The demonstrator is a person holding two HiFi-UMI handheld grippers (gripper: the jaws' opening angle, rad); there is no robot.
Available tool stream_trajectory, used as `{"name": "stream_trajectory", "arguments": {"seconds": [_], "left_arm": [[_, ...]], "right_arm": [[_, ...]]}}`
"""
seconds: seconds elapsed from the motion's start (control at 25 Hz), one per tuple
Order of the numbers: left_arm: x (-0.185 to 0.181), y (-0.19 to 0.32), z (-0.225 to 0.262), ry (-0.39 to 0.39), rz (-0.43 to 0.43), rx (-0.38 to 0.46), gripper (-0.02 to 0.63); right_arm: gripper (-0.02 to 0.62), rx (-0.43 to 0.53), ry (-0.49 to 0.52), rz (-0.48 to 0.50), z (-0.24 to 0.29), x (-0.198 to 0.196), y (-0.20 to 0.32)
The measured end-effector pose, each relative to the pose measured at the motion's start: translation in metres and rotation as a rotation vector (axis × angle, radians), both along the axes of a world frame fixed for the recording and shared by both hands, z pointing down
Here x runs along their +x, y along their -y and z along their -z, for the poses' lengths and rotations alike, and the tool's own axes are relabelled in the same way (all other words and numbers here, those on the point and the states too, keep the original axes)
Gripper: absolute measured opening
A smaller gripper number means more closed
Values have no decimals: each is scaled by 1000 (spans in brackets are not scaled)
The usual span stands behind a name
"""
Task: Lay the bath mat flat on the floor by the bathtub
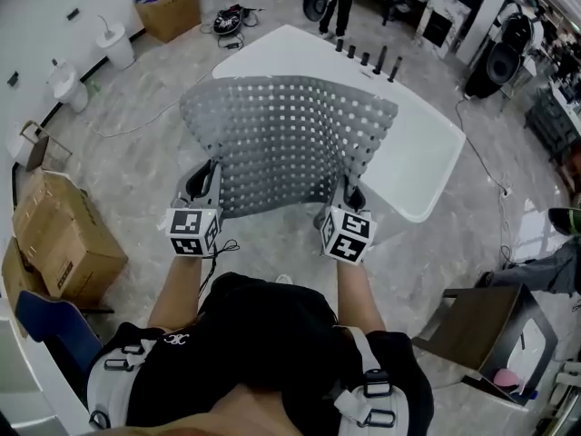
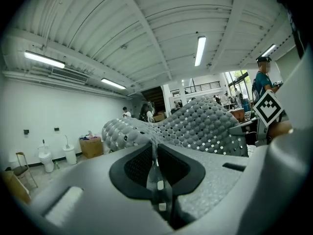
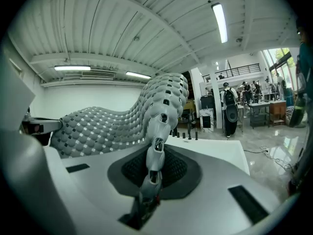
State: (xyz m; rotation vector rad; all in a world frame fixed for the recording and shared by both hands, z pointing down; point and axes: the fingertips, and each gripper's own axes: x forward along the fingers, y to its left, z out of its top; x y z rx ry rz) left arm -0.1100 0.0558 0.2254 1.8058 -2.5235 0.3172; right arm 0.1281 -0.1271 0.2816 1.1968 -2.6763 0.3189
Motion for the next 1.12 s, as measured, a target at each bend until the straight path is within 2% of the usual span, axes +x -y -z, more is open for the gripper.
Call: {"name": "stream_trajectory", "arguments": {"seconds": [0.28, 0.44, 0.76, 0.96, 1.12], "left_arm": [[-9, 50, -15, -28, -86, -24, 38], [-13, 78, -18, -27, -160, -26, 38], [-39, 126, -24, -42, -271, -34, 38], [-78, 145, -27, -36, -367, -56, 38], [-124, 159, -26, -28, -451, -84, 38]], "right_arm": [[37, -15, -14, -67, -13, 3, 19], [37, -29, -11, -140, -18, 11, 32], [37, -55, -27, -252, -30, 4, 42], [37, -78, -34, -348, -35, -20, 44], [37, -115, -11, -428, -41, -59, 34]]}}
